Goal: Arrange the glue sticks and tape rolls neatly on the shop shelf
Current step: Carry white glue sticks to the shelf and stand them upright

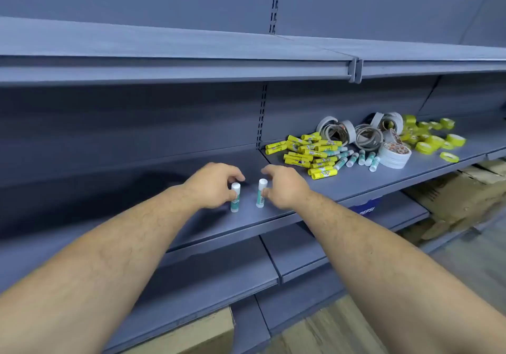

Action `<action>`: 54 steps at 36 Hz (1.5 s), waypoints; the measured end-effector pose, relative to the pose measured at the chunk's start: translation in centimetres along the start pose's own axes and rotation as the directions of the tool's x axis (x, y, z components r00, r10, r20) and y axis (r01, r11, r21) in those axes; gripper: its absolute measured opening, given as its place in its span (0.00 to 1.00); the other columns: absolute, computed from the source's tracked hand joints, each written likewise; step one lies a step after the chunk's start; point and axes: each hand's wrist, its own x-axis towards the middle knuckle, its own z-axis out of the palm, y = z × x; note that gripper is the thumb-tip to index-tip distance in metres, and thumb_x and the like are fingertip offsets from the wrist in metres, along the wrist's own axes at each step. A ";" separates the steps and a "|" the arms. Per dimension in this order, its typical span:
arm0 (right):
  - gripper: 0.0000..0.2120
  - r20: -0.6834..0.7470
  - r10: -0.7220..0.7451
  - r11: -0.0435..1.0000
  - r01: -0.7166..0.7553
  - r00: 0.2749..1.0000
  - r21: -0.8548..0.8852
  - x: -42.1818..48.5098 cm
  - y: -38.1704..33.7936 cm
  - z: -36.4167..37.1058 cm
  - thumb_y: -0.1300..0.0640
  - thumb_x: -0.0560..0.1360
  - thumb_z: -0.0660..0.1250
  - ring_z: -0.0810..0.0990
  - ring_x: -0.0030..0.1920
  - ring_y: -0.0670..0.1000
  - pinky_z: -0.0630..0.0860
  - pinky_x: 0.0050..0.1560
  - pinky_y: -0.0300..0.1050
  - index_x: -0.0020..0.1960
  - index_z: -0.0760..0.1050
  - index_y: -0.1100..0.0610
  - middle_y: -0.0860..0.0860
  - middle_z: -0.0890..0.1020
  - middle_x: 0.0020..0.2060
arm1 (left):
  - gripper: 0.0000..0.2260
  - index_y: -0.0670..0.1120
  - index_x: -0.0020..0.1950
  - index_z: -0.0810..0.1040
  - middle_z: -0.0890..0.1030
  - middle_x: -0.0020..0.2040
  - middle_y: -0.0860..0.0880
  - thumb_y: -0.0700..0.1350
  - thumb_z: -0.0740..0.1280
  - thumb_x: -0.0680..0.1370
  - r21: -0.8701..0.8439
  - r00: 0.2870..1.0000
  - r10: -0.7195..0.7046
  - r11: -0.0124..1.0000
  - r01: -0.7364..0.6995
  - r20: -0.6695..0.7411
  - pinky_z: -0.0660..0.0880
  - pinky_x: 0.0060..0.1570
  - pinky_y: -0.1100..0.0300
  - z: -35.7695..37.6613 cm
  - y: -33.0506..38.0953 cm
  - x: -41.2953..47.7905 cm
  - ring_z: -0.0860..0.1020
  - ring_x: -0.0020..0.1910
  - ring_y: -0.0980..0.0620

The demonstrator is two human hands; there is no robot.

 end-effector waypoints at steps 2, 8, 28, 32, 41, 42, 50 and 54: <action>0.26 -0.004 0.008 1.000 -0.008 1.000 -0.013 0.3 0.1 0.0 0.55 0.76 0.70 0.77 0.65 0.54 0.76 0.62 0.50 0.73 0.70 0.50 0.50 0.78 0.67 | 0.12 0.53 0.58 0.82 0.81 0.47 0.58 0.44 0.73 0.75 0.002 1.000 -0.020 1.000 0.020 0.005 0.75 0.52 0.58 0.1 0.0 0.2 0.77 0.46 0.55; 0.12 -0.010 -0.001 1.000 0.001 1.000 0.006 0.4 0.3 0.6 0.59 0.77 0.67 0.80 0.50 0.55 0.78 0.46 0.46 0.59 0.79 0.50 0.52 0.83 0.52 | 0.06 0.52 0.53 0.83 0.84 0.46 0.55 0.43 0.72 0.77 -0.015 0.998 -0.051 0.999 0.051 -0.031 0.78 0.52 0.54 0.6 -0.3 0.3 0.81 0.46 0.52; 0.01 0.030 0.145 0.736 -0.127 0.989 0.664 -4.8 2.3 -6.0 0.63 0.75 0.72 0.77 0.33 0.52 0.75 0.36 0.47 0.47 0.81 0.61 0.55 0.81 0.35 | 0.08 0.44 0.48 0.83 0.84 0.45 0.44 0.33 0.69 0.76 -0.628 0.980 -0.186 0.755 0.190 0.072 0.80 0.45 0.60 -1.8 2.5 -0.3 0.83 0.40 0.50; 0.05 0.021 0.161 0.714 -0.131 0.987 0.688 -6.5 2.8 -7.2 0.60 0.77 0.71 0.75 0.32 0.51 0.74 0.31 0.43 0.46 0.80 0.62 0.52 0.79 0.30 | 0.07 0.41 0.49 0.84 0.84 0.47 0.41 0.33 0.69 0.76 -0.668 0.984 -0.160 0.724 0.170 0.078 0.82 0.50 0.55 -2.0 4.2 -0.3 0.81 0.39 0.49; 0.08 -0.023 0.216 0.706 -0.140 0.976 0.694 -9.1 3.9 -8.3 0.56 0.77 0.71 0.76 0.32 0.50 0.75 0.31 0.43 0.42 0.79 0.59 0.51 0.79 0.30 | 0.06 0.41 0.48 0.85 0.84 0.41 0.45 0.32 0.71 0.75 -0.676 0.994 -0.071 0.728 0.112 0.089 0.80 0.39 0.61 -1.5 7.9 -0.3 0.81 0.34 0.54; 0.08 -0.029 0.225 0.704 -0.142 0.974 0.696 -9.4 4.0 -8.5 0.56 0.77 0.71 0.76 0.32 0.51 0.75 0.31 0.43 0.42 0.79 0.59 0.51 0.79 0.30 | 0.06 0.41 0.48 0.85 0.84 0.41 0.46 0.32 0.71 0.75 -0.676 0.994 -0.058 0.730 0.104 0.089 0.78 0.37 0.63 -1.4 8.4 -0.2 0.81 0.33 0.56; 0.11 -0.070 0.339 0.693 -0.198 0.938 0.693 -12.2 7.9 -10.3 0.57 0.77 0.71 0.76 0.33 0.51 0.75 0.32 0.45 0.51 0.79 0.66 0.53 0.79 0.33 | 0.07 0.42 0.48 0.85 0.85 0.44 0.44 0.32 0.72 0.74 -0.717 0.991 0.049 0.695 0.055 0.123 0.81 0.42 0.59 1.4 13.4 2.2 0.82 0.37 0.51; 0.07 -0.100 0.425 0.677 -0.243 0.900 0.695 -13.7 11.7 -11.7 0.58 0.76 0.72 0.77 0.33 0.51 0.78 0.33 0.45 0.49 0.80 0.63 0.54 0.80 0.34 | 0.08 0.43 0.46 0.86 0.86 0.46 0.43 0.32 0.72 0.73 -0.722 0.982 0.108 0.691 0.036 0.152 0.82 0.51 0.53 3.7 17.3 4.0 0.84 0.41 0.49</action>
